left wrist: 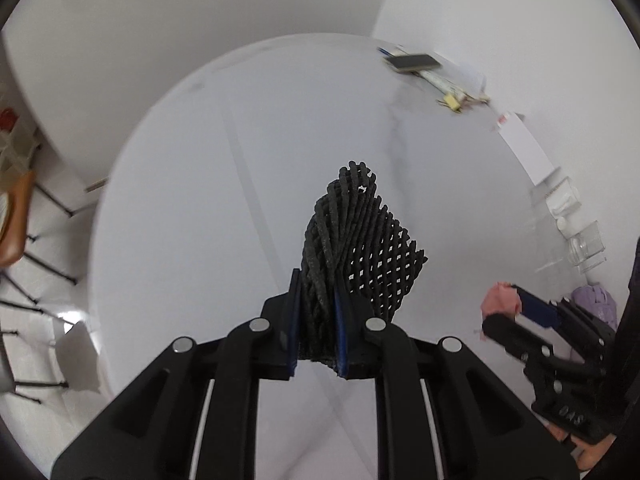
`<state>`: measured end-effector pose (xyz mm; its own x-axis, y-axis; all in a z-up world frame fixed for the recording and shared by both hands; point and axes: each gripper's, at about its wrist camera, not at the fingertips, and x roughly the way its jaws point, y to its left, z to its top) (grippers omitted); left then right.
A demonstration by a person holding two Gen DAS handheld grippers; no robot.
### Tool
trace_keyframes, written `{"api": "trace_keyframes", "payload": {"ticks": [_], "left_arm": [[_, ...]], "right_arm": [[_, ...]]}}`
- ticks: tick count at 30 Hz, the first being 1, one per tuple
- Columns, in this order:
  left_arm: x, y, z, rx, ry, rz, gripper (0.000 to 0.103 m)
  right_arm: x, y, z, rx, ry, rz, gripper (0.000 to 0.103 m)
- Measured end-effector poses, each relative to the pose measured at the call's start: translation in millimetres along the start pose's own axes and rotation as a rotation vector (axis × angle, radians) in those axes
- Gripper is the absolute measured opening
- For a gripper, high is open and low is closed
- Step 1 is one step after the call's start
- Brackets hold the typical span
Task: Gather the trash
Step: 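Carry the black mesh pad to the wastebasket and open the left gripper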
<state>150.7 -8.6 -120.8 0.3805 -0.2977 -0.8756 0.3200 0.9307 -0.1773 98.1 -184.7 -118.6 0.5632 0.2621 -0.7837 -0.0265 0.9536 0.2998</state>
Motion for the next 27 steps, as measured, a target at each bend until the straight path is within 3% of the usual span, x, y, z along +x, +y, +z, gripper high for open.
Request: {"api": "trace_keyframes", "payload": {"ticks": [5, 12, 18, 27], "left_arm": [[-60.1, 88.7, -50.6, -0.098, -0.018, 0.101, 0.014], [-106.3, 192.2, -118.7, -0.234, 0.000, 0.234, 0.014], [-117.9, 252.5, -148.8, -0.316, -0.011, 0.245, 0.014], [-101.6, 286.6, -154.6, -0.317, -0.018, 0.201, 0.014]], "right_arm": [[11.8, 80.3, -4.7, -0.077, 0.031, 0.094, 0.048], [41.3, 189.3, -9.2, -0.141, 0.105, 0.210, 0.048], [59.0, 266.7, -18.0, -0.206, 0.173, 0.244, 0.048], [50.9, 302.9, -30.6, -0.256, 0.177, 0.176, 0.048]]}}
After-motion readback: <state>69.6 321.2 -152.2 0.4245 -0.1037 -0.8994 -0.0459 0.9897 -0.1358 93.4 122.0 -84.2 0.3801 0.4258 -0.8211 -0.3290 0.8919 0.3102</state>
